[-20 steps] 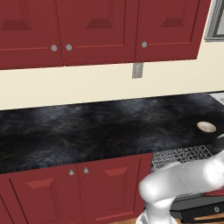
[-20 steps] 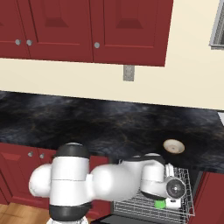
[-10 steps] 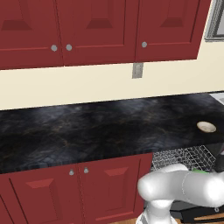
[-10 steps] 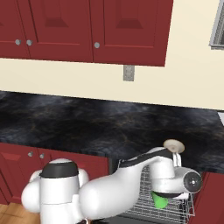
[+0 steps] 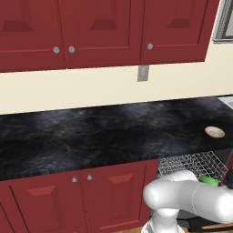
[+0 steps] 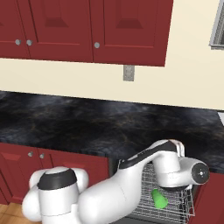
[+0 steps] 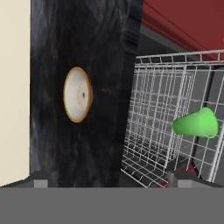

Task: Pick up the cup and bowl from the counter, place them in the dishwasher, and close the dishwasher door.

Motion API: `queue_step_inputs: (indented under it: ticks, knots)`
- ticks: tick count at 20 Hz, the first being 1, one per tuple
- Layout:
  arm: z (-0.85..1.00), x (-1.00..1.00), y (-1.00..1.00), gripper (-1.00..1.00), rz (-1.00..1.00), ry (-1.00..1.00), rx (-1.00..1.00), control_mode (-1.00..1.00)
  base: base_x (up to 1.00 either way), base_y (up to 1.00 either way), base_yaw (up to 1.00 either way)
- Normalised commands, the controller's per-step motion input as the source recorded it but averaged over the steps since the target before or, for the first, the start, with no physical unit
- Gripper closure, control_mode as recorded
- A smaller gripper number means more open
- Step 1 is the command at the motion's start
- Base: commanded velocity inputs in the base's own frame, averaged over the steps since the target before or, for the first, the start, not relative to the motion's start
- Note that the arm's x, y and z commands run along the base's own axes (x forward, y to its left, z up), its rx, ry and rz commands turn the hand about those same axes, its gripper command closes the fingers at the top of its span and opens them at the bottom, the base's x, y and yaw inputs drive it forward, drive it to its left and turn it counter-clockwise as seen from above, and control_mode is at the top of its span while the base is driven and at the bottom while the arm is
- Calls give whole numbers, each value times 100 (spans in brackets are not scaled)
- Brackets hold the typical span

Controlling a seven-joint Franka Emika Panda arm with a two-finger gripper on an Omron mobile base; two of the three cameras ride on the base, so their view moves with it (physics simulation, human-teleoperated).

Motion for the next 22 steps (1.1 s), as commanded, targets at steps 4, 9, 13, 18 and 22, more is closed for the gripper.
queue_step_inputs:
  ticks: [4,9,13,18,22]
  knots:
    - [15,39,0,-100,0,0,2,-100,0,0,0]
    - [17,35,0,-100,0,0,0,-100,0,0,0]
    - [2,39,0,-100,0,0,0,-100,0,0,0]
    - [-1,31,0,-100,0,0,0,-100,0,0,0]
    - [-24,28,0,-100,0,0,0,-100,0,0,0]
